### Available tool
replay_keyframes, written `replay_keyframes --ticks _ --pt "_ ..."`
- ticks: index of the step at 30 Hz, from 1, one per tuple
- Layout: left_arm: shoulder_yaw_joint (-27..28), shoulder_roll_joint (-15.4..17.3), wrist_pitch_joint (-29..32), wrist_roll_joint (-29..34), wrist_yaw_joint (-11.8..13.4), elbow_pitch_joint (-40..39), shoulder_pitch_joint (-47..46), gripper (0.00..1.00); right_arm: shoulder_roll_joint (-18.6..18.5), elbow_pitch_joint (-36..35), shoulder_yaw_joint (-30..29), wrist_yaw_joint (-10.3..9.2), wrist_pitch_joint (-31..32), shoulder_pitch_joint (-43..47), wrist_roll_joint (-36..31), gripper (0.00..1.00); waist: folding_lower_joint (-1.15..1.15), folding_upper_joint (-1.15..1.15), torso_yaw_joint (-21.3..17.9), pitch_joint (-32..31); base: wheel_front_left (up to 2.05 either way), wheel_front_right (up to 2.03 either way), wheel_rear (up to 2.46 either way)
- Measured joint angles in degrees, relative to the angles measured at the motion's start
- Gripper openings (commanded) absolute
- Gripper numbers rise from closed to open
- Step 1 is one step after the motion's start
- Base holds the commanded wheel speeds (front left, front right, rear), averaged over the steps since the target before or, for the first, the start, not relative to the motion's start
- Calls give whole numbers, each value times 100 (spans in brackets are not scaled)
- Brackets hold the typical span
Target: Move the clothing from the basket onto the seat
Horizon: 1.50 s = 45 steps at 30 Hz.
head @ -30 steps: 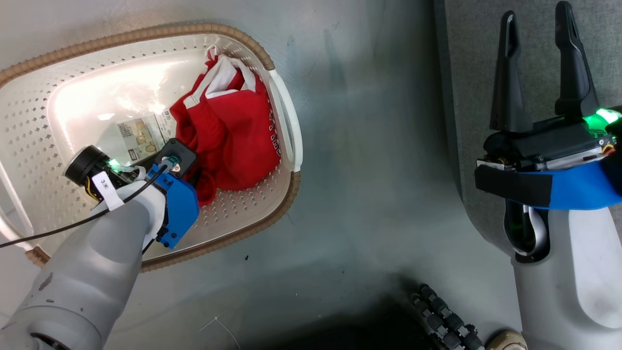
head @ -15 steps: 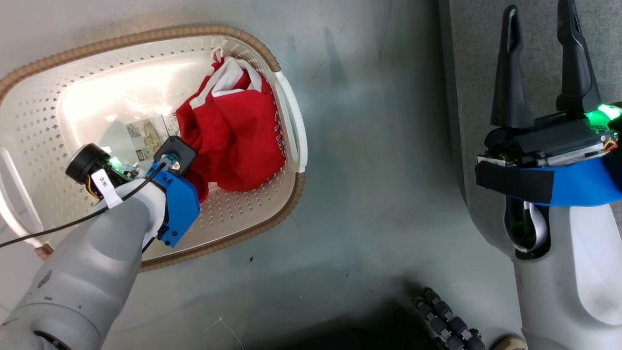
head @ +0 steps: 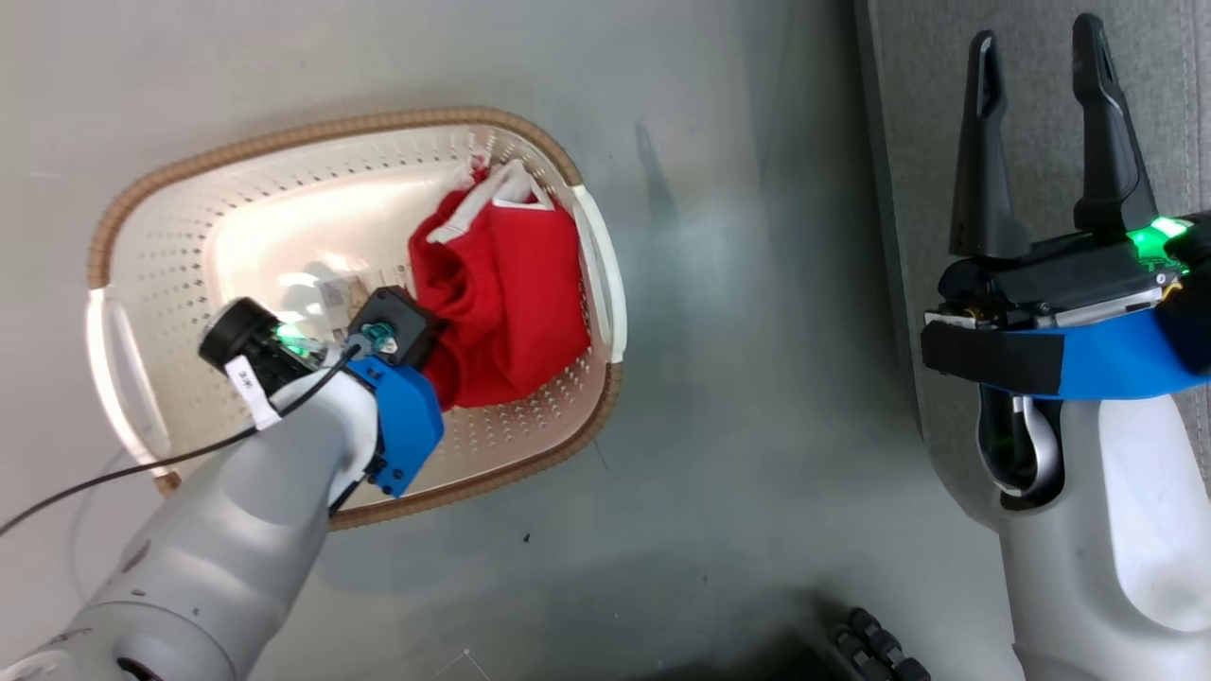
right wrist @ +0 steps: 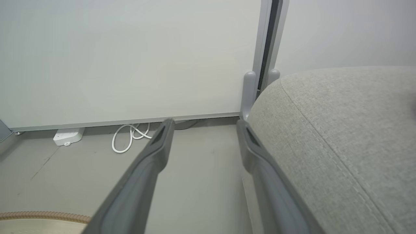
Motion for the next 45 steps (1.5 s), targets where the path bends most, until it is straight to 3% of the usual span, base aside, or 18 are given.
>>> replay_keyframes --ticks 14,39,45 --pt "-107 -337 -309 -445 0 -623 346 0 -34 331 -144 0 0 328 -60 100 -1 0 443 -982 0 0 0" --pt "1970 -199 -332 697 129 -3018 1720 0 -145 826 -232 -1 0 1421 2 100 -1 0 1017 -3095 0 0 0" --pt "2243 -261 -332 970 126 -3387 1785 0 -135 909 -232 -1 0 1708 38 100 -1 0 1131 -3577 0 0 0"
